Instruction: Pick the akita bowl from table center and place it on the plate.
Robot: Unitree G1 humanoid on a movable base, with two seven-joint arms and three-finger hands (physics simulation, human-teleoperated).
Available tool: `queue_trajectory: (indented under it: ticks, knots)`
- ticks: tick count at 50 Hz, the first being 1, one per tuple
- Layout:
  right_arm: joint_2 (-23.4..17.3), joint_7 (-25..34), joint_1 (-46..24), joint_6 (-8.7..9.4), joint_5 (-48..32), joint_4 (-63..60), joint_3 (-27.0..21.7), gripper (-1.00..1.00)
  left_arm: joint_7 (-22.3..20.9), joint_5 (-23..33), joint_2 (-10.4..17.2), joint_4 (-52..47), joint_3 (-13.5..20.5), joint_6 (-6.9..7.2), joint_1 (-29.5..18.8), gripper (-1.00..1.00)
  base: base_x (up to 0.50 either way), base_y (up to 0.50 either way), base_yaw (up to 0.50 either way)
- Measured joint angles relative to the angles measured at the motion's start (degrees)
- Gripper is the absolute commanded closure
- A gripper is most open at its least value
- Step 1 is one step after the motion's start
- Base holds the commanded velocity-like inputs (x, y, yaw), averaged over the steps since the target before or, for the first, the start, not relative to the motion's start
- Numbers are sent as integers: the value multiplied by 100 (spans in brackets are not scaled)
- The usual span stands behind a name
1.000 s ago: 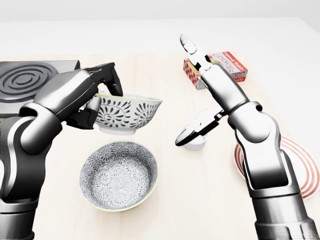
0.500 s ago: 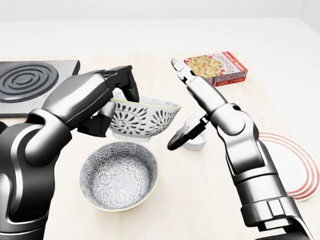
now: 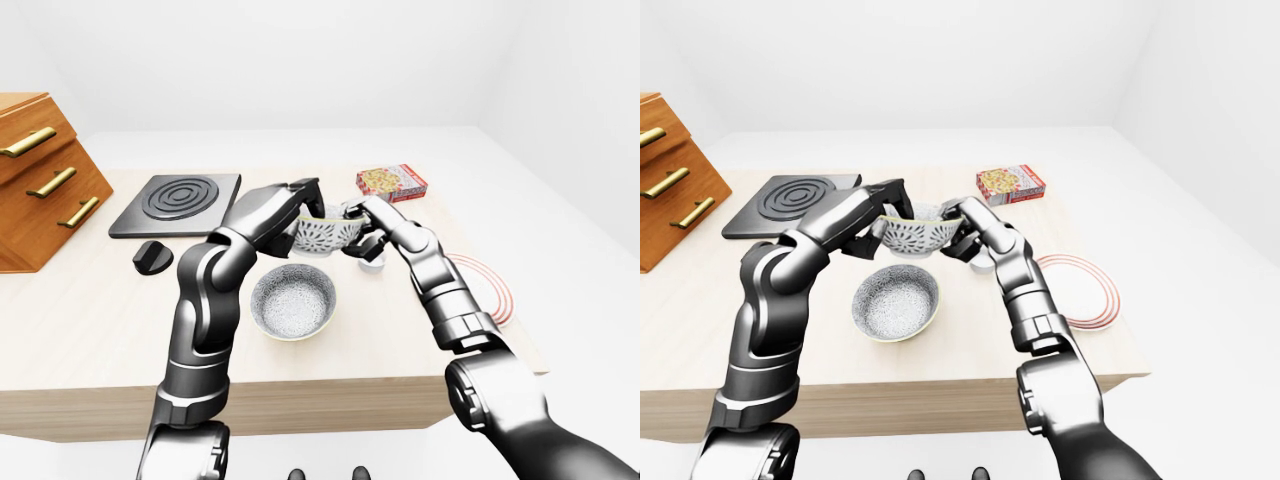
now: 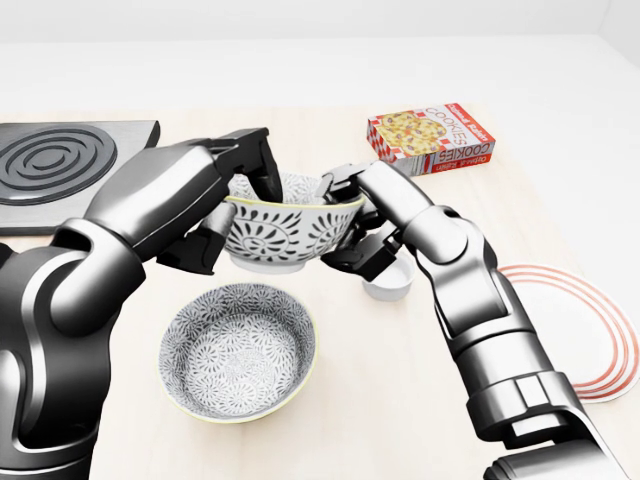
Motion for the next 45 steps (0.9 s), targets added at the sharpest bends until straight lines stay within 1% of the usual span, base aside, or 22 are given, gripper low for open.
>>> queue_trajectory:
  ticks: [2, 3, 10, 16, 22, 24, 25, 26, 38, 41, 45]
  knots:
    - [4, 25, 7, 0, -1, 8, 26, 87, 5, 14, -1, -12, 2, -24, -6, 100, 0, 0, 0]
    - [5, 35, 11, 0, -4, 13, 40, 100, 9, 11, -1, -19, 4, -29, -10, 100, 0, 0, 0]
    - [3, 104, 14, 0, -129, -7, -15, 100, -16, -3, -8, -40, -22, -16, 6, 100, 0, 0, 0]
    - [-11, 114, 34, 0, -176, -51, -36, 100, -16, -156, -7, -64, -43, 78, 20, 100, 0, 0, 0]
    - [-17, 103, 67, 0, -184, -99, -31, 100, -16, -146, -14, -83, -52, 68, 27, 100, 0, 0, 0]
    - [-24, 95, 79, 0, -207, -109, -34, 100, -15, -148, -15, -94, -45, 78, 29, 74, 0, 0, 0]
    - [-31, 79, 88, 0, -231, -107, -33, 100, -16, -149, -17, -103, -37, 86, 28, -87, 0, 0, 0]
    - [-36, 75, 98, 0, -250, -112, -20, 100, -13, -151, -21, -112, -33, 87, 26, -100, 0, 0, 0]
    - [-32, 101, 151, 0, -297, -188, 41, 100, -15, -117, -52, -168, -12, 94, 20, -100, 0, 0, 0]
    - [-33, 106, 153, 0, -308, -194, 45, 100, -15, -147, -58, -183, 3, 134, 11, -100, 0, 0, 0]
    - [-37, 101, 143, 0, -321, -189, 45, 100, -15, -215, -54, -229, 36, 247, -11, -100, 0, 0, 0]
